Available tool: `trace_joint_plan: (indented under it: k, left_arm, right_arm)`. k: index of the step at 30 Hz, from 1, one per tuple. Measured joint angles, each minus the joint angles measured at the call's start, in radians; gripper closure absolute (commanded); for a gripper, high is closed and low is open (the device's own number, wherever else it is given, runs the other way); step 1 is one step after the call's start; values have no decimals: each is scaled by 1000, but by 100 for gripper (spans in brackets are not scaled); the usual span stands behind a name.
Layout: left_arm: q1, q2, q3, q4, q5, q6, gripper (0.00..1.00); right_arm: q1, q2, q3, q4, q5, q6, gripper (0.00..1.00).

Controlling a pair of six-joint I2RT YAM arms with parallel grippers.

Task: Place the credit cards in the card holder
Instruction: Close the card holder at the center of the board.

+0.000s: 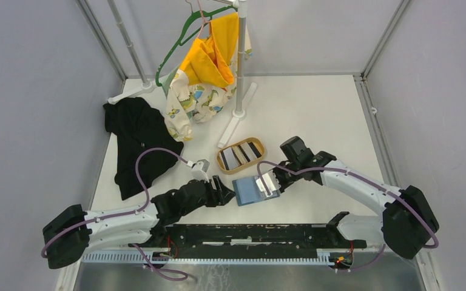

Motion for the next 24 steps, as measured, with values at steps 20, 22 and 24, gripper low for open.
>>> trace_joint_plan:
  k: [20,22,24]
  left_arm:
    - [15,195,10,128,1,-20,25]
    - [19,212,11,144,2,-27,25]
    - [24,234,12,162,6,-29,26]
  right_arm:
    - [-45,186,12,-15,192,119,83]
    - [-45,193,13,-16,198,122,83]
    - [-45,200,13,-17,202,123,83]
